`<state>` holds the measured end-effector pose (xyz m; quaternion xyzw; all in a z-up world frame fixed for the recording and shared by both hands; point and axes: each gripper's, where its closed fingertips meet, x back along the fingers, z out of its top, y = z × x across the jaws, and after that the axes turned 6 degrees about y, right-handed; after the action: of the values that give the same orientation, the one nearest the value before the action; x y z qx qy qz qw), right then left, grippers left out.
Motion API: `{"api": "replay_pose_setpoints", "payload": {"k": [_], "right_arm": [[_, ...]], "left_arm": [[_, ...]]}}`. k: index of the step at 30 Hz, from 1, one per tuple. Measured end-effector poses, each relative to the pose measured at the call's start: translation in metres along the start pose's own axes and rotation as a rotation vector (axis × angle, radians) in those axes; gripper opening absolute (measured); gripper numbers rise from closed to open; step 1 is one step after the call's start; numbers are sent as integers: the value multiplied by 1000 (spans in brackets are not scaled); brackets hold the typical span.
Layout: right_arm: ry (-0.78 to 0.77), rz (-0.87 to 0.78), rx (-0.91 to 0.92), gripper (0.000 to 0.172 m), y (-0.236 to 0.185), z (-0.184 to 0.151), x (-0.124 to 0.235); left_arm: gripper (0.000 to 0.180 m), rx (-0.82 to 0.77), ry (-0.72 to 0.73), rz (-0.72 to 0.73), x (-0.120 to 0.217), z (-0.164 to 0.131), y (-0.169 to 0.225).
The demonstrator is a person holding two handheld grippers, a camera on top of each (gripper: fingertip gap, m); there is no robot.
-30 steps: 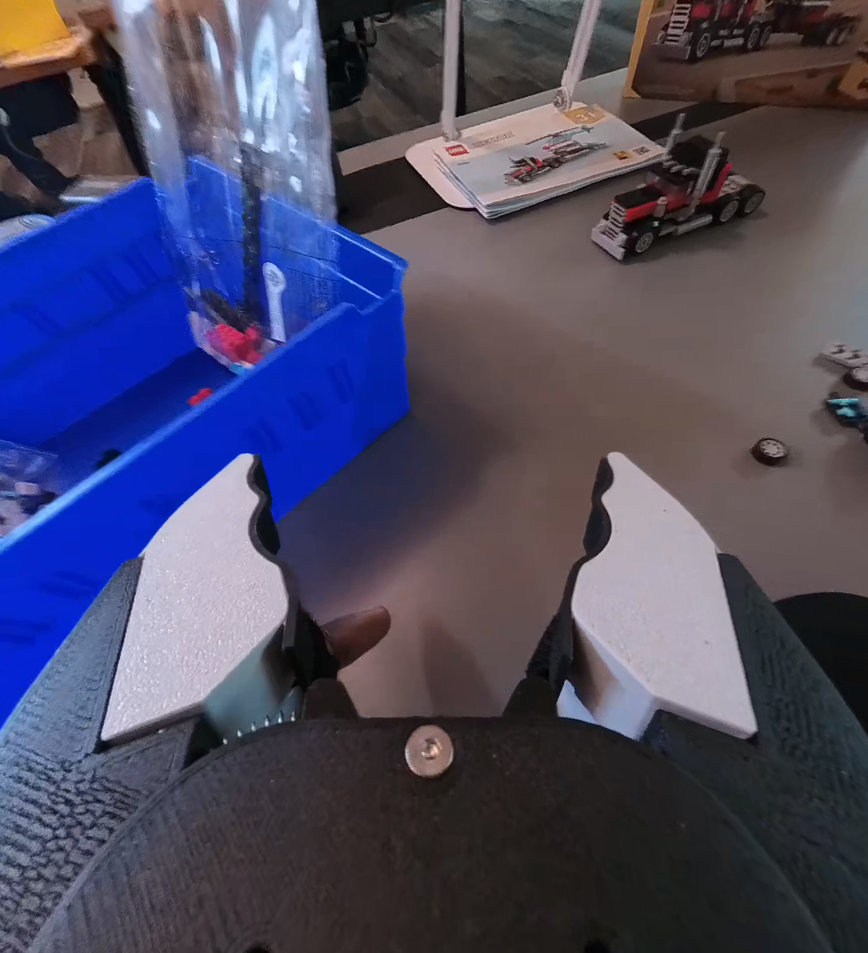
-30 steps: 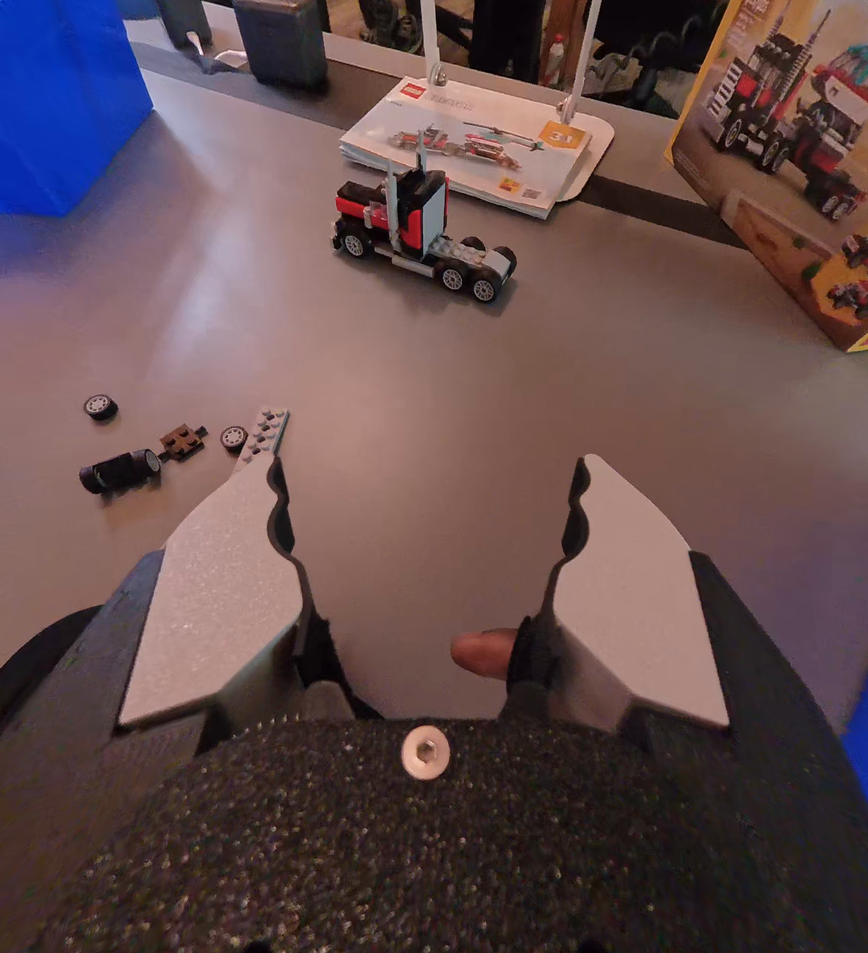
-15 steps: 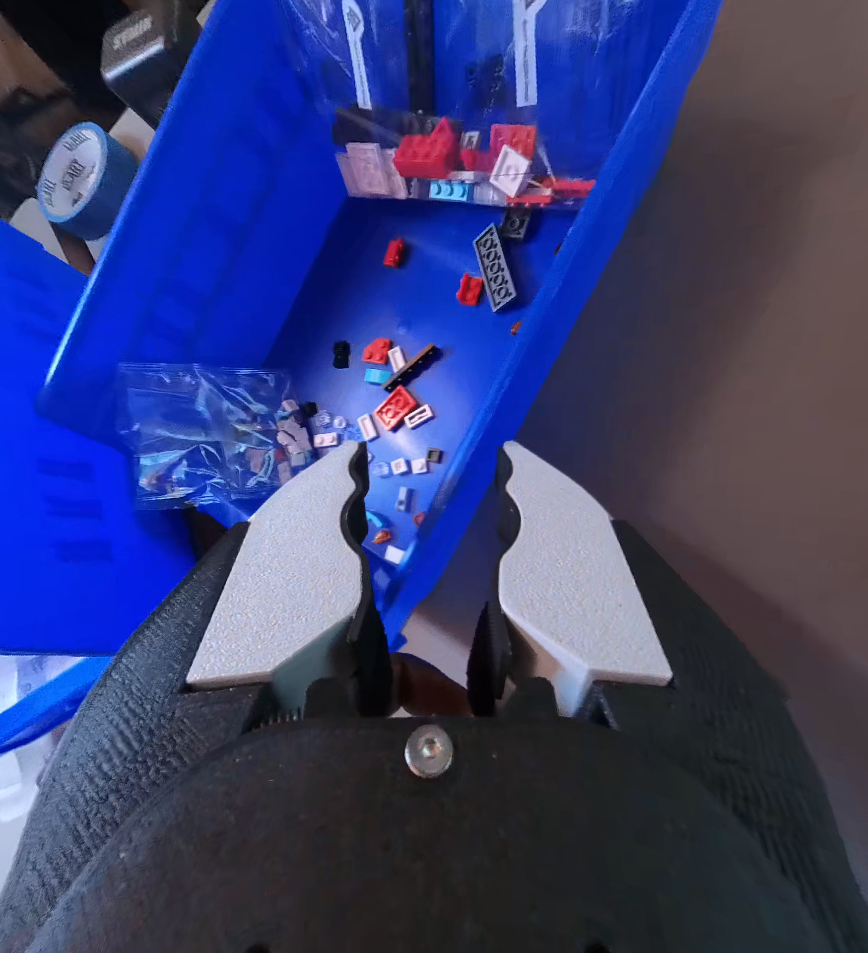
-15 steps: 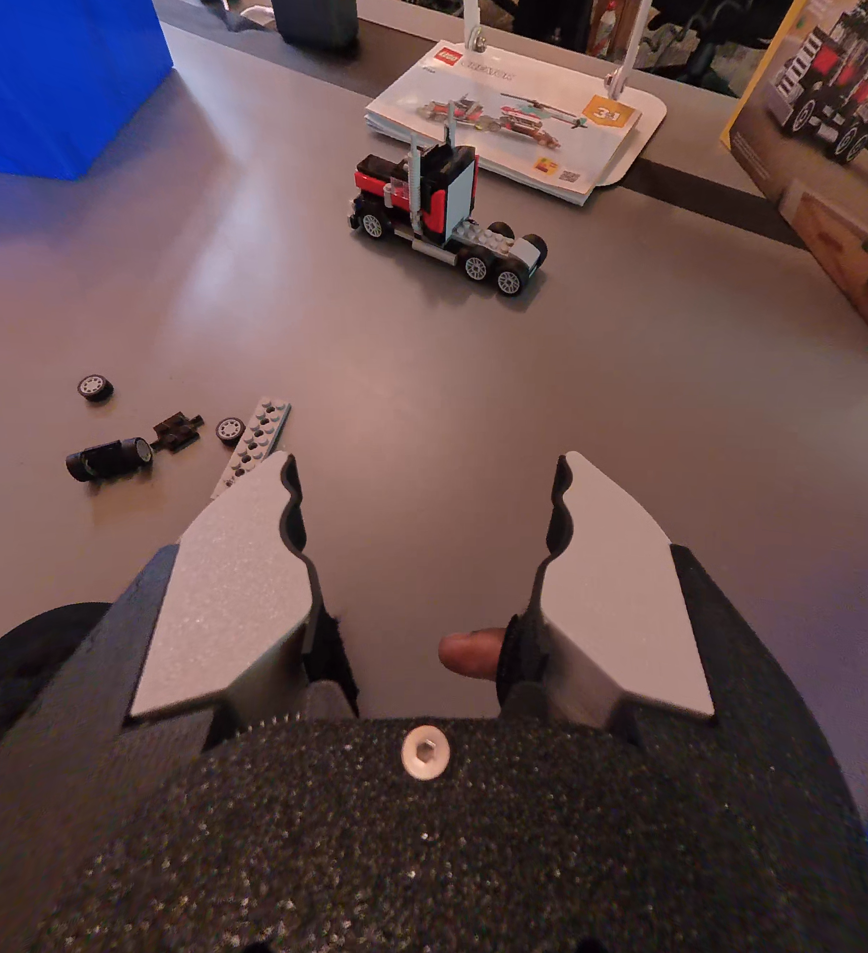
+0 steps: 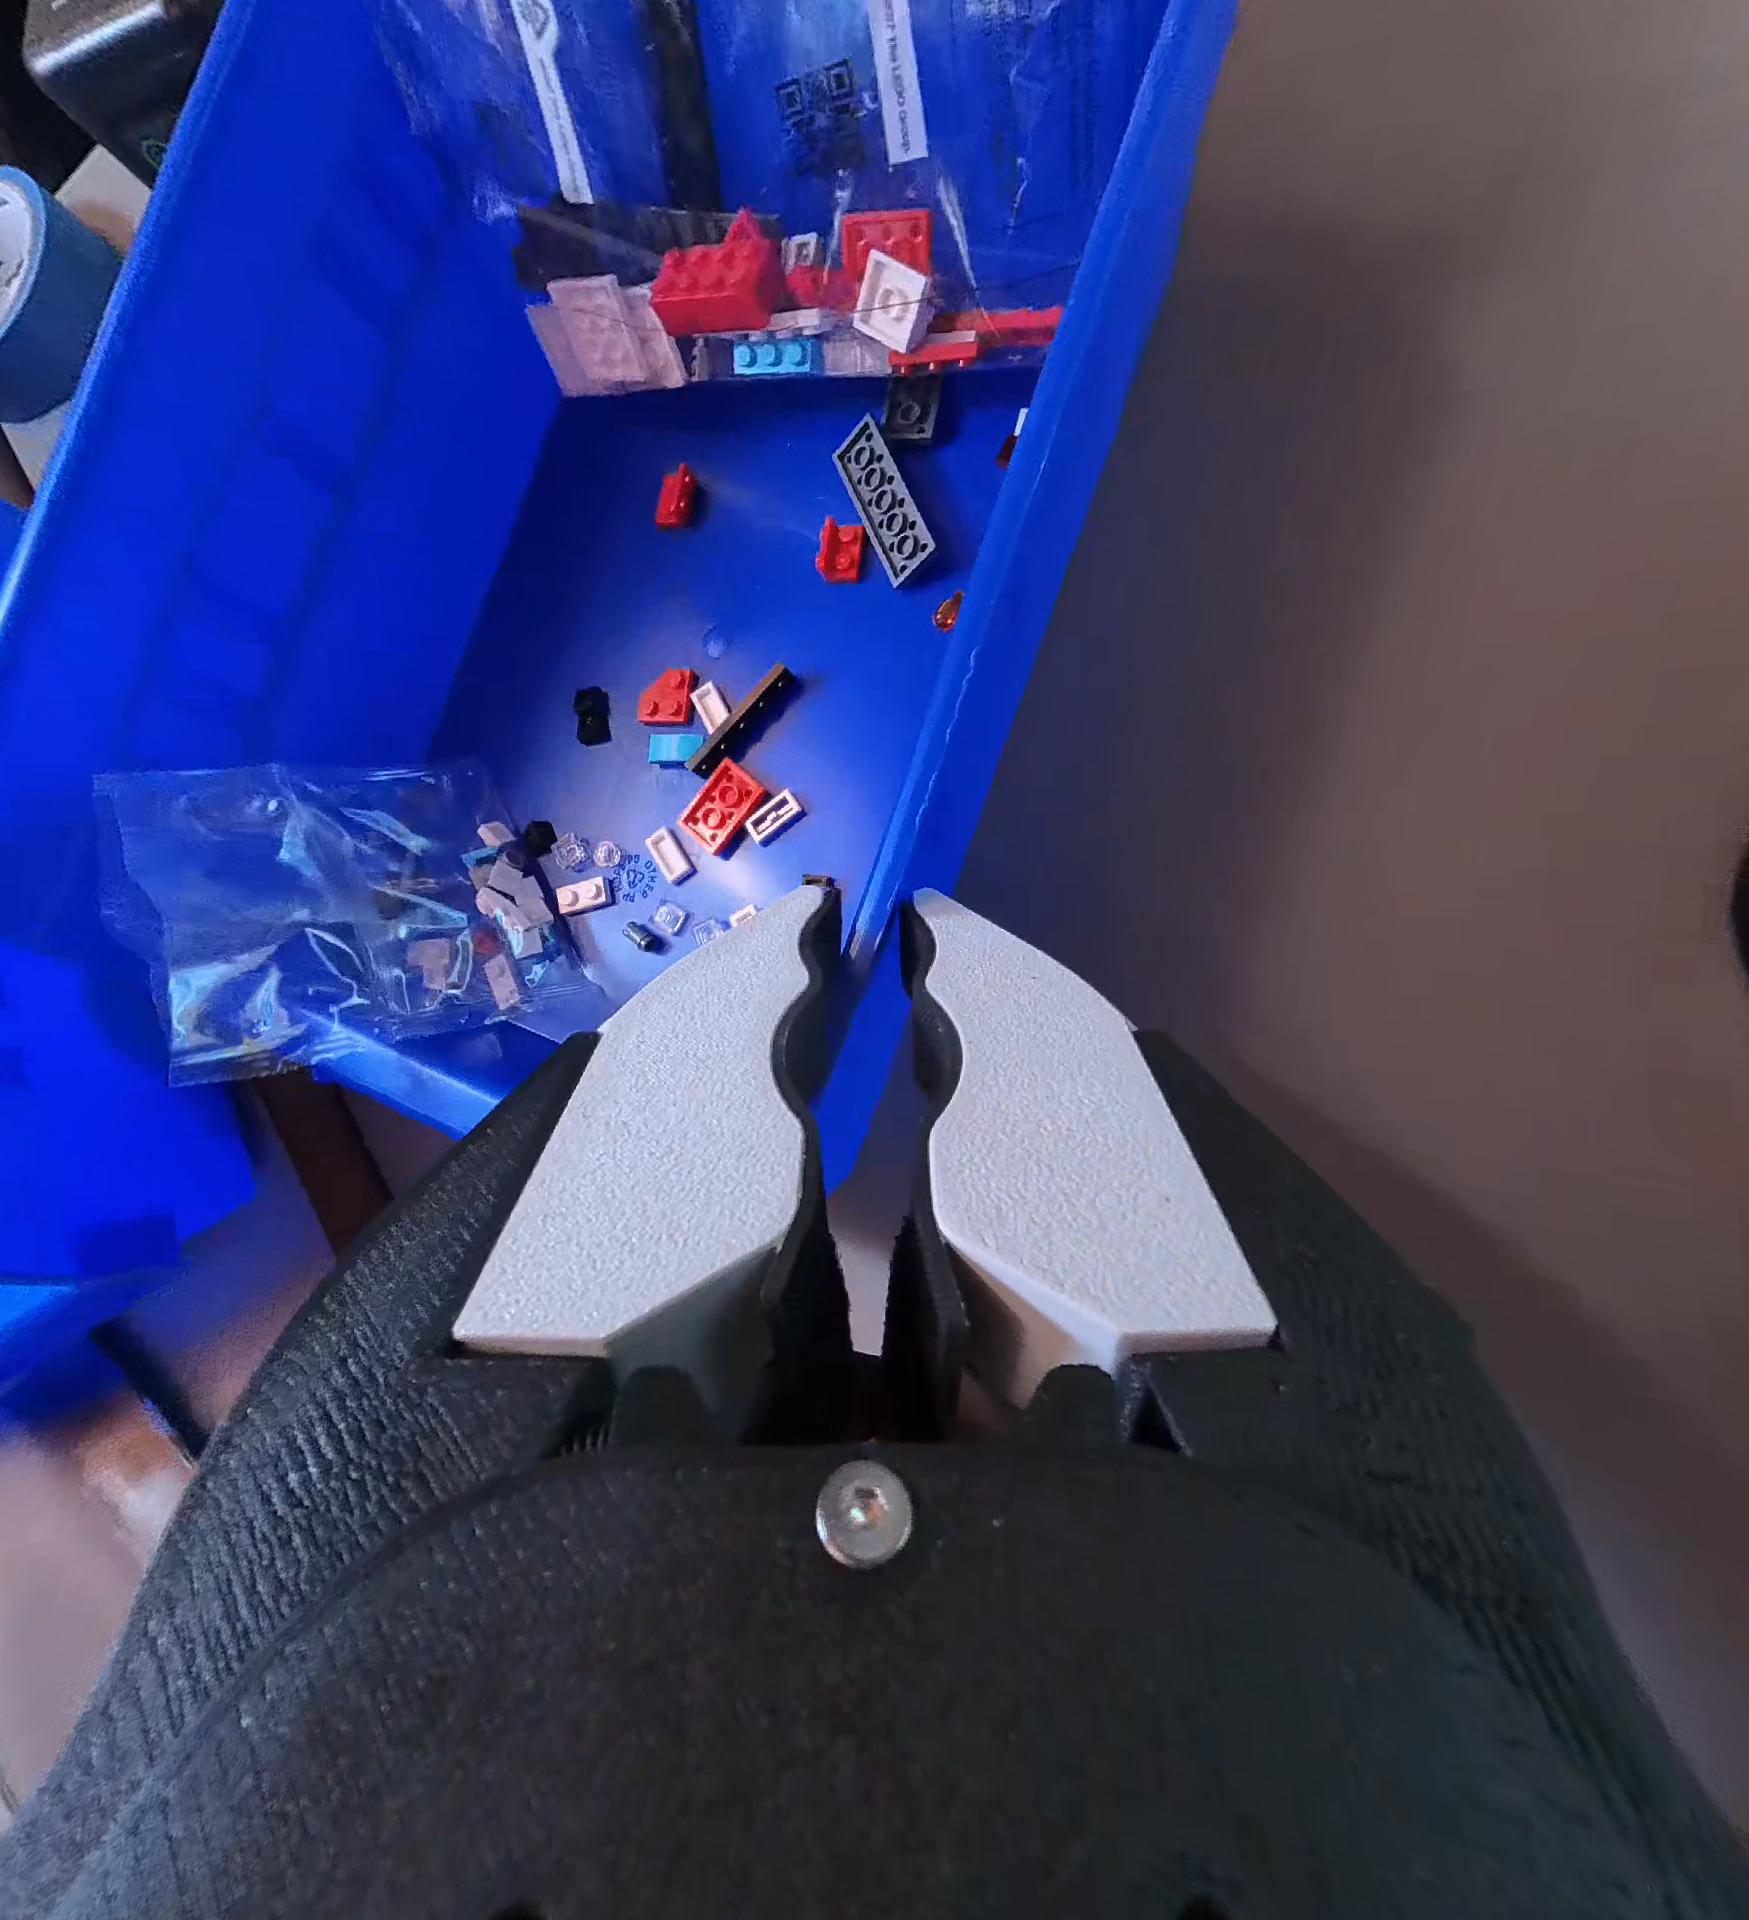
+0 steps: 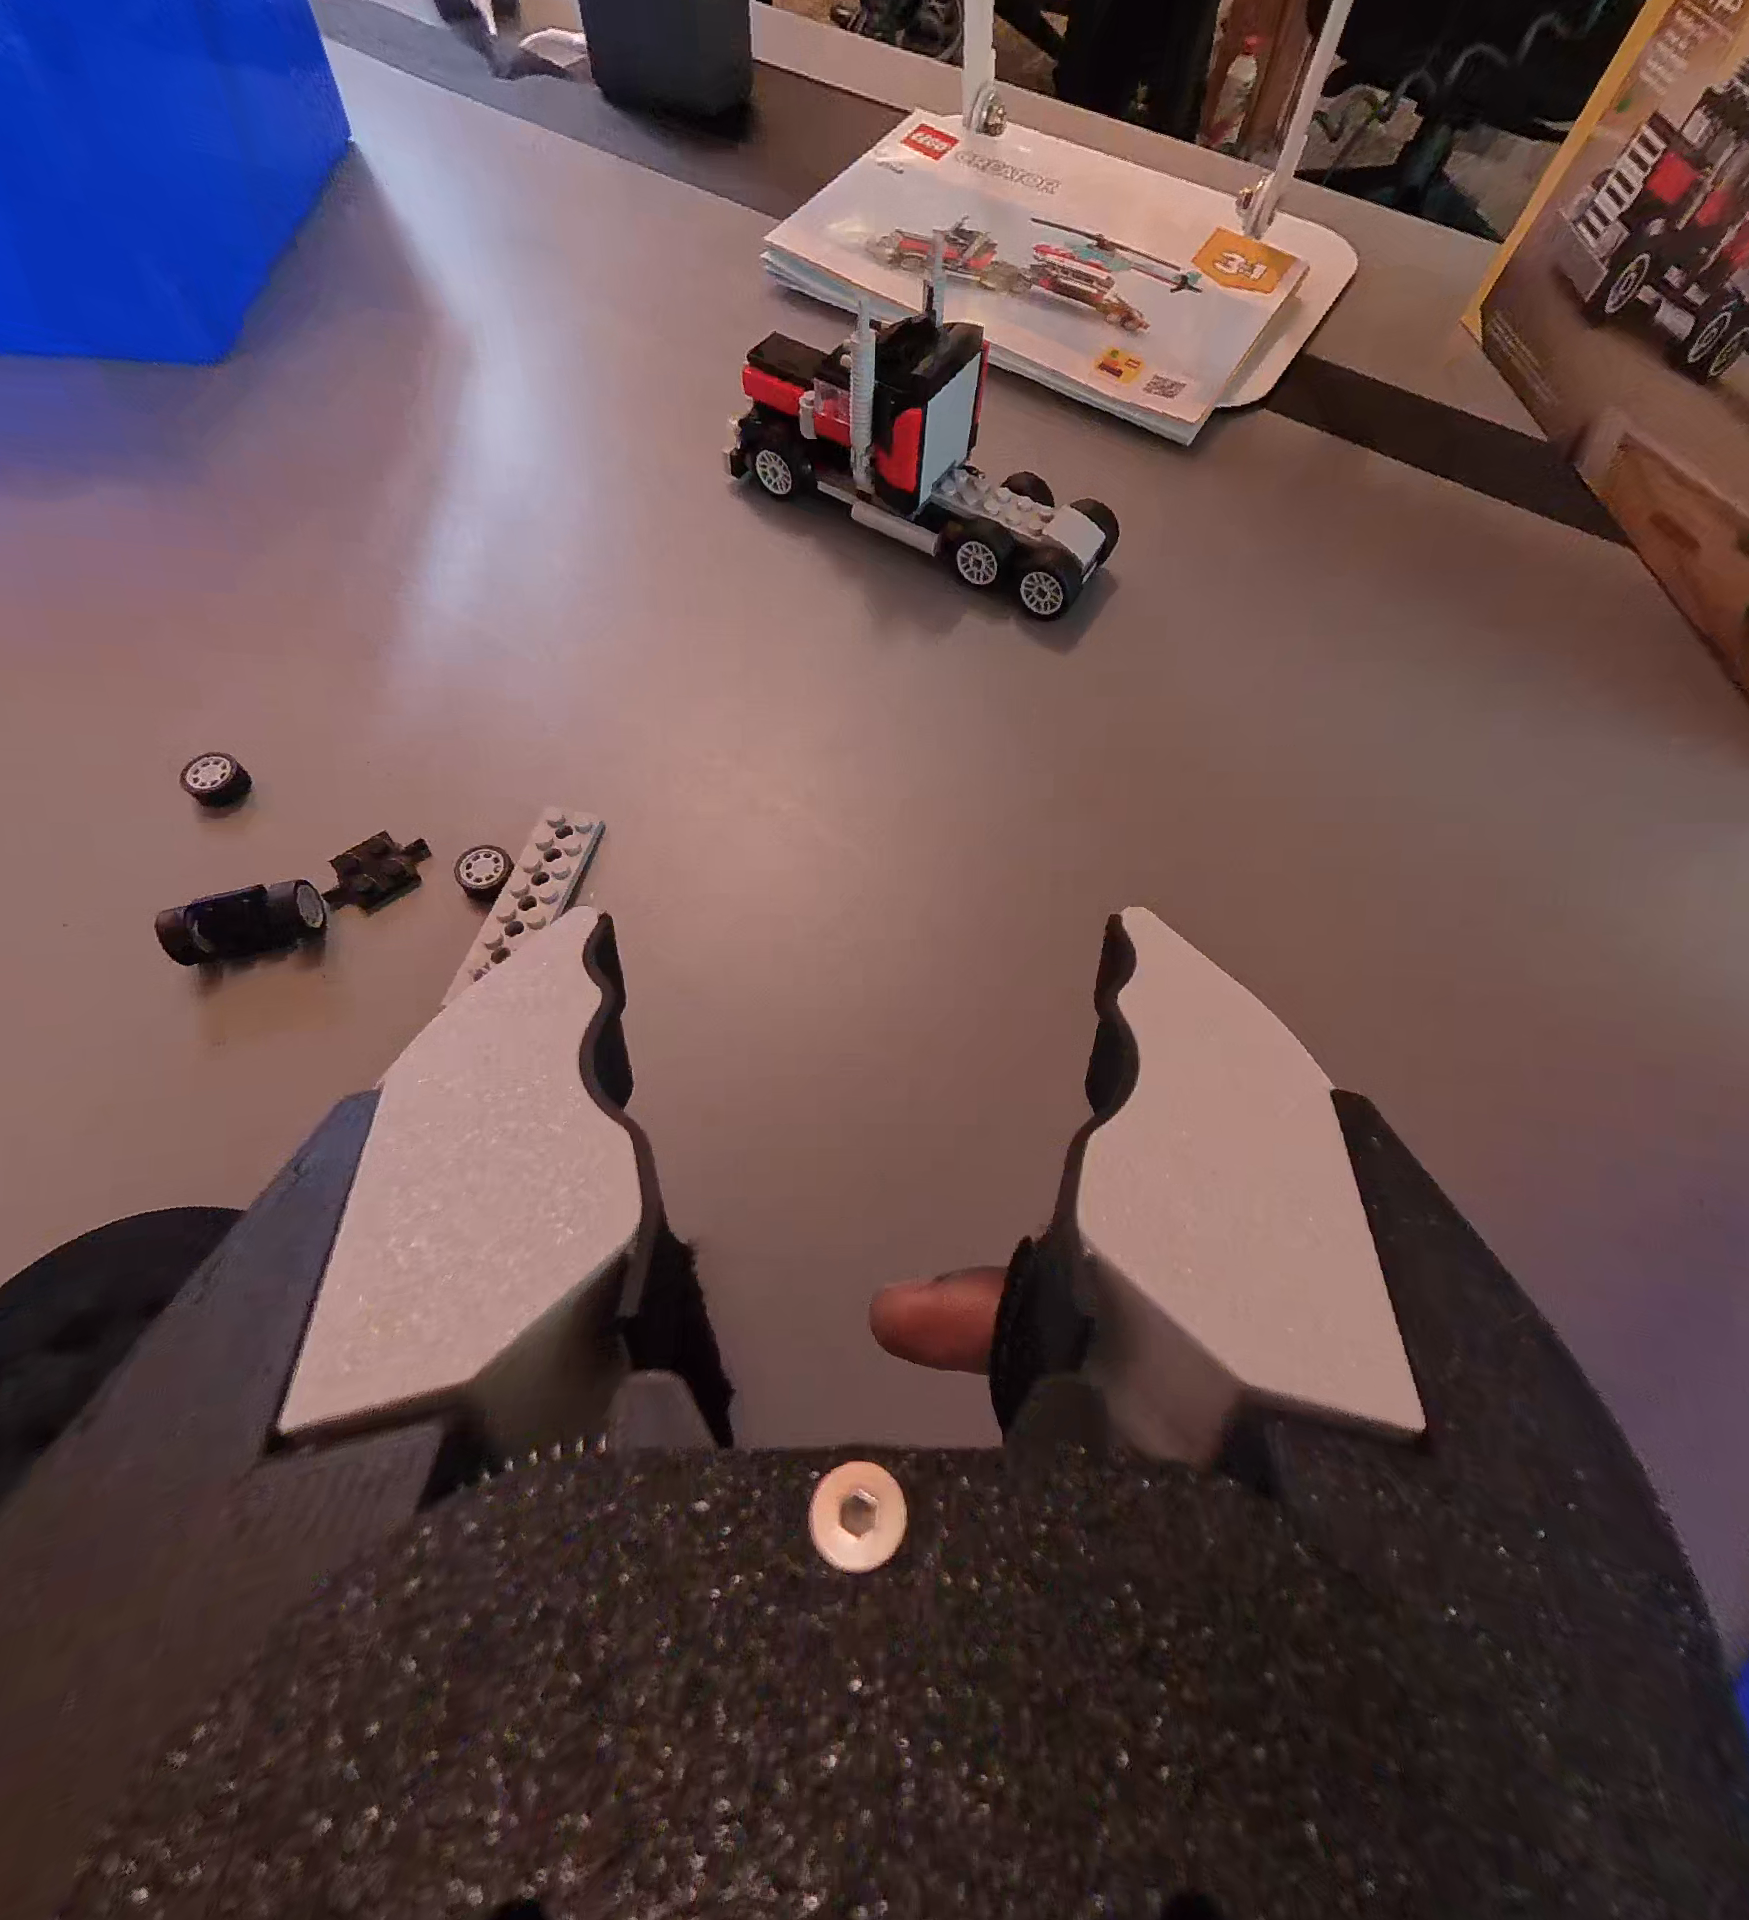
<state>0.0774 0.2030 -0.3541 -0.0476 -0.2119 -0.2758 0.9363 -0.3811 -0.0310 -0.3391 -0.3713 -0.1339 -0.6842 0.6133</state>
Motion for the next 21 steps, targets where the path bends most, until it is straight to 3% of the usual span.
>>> {"api": "replay_pose_setpoints", "payload": {"k": [5, 9, 13, 15, 18, 21], "right_arm": [[-3, 0, 0, 86, 0, -1, 0], [-4, 2, 4, 86, 0, -2, 1], [-3, 10, 2, 84, -1, -3, 0], [0, 18, -3, 84, -3, -3, -2], [-1, 27, 5, 84, -7, -2, -4], [-6, 23, 16, 84, -8, -2, -3]], "left_arm": [[12, 27, 18, -1, 4, 14, 42], [54, -22, 38, -58, 16, 12, 69], [61, -170, 72, -9, 24, -10, 65], [52, -234, 136, 54, 21, -15, 57], [19, -155, 292, 150, 19, -6, 46], [13, -80, 366, 140, 17, 5, 59]]}}
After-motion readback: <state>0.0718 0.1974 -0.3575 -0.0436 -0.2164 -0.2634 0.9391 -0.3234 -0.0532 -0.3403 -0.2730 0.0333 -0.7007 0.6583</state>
